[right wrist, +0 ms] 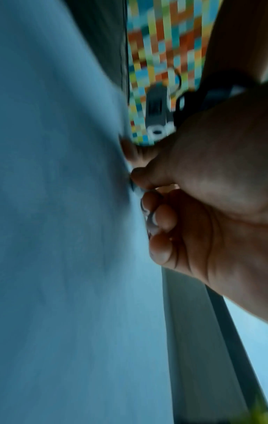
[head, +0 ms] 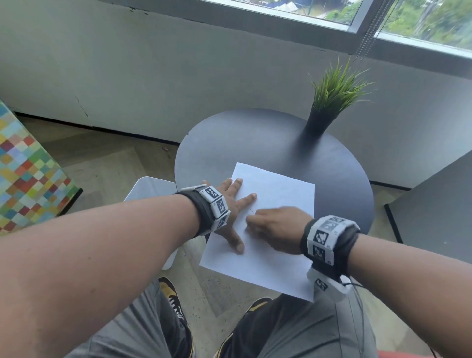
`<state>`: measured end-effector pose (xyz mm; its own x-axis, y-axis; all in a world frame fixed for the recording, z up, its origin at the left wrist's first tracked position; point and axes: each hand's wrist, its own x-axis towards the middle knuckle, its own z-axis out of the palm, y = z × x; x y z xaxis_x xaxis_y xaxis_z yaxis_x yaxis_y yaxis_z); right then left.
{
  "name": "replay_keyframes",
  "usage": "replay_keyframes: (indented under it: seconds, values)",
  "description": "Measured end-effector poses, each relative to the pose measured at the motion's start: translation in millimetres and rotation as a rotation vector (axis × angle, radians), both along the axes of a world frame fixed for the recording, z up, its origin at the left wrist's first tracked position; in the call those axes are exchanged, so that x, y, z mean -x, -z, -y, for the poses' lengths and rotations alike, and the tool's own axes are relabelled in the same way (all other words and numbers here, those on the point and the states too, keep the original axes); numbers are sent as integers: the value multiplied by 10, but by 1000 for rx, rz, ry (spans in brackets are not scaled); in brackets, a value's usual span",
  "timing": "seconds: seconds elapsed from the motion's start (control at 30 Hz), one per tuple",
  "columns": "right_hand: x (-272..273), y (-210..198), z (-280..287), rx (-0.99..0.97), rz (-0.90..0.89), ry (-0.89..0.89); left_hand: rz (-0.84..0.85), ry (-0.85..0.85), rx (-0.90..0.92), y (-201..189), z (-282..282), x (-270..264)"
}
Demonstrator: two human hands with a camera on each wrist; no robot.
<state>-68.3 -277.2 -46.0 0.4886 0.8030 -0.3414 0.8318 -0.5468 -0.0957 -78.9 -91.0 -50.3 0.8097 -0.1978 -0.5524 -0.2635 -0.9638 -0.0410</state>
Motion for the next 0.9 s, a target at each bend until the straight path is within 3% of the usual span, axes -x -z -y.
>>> replay_keyframes:
  seconds: [0.07, 0.13, 0.27, 0.33, 0.47, 0.53, 0.7, 0.77, 0.83, 0.9]
  values:
    - [-259, -12, 102, -7, 83, 177, 7, -10, 8, 3, 14, 0]
    - [-308, -8, 121, 19, 138, 230, 6, -21, 8, 16, 20, 9]
    - [120, -9, -48, 41, 49, -68, 13, -14, 8, 25, 19, 14]
    - [109, -26, -22, 40, 26, -128, 20, 9, 0, 9, 18, 6]
    - [-345, -19, 105, 17, 139, 212, 39, 19, -1, 15, 30, -12]
    - [-394, -3, 93, -11, 145, 261, 47, 19, -1, 23, 32, -11]
    - [86, -8, 24, 3, -38, -73, 39, 18, 20, 58, 14, -23]
    - [-67, -7, 101, -12, 3, 24, 24, 11, 29, 58, 15, -27]
    - [-316, -12, 177, -37, 102, 255, 17, 6, 29, 53, 22, -29]
    - [-361, 26, 154, -61, 133, 316, 15, 4, 25, 45, 25, -22]
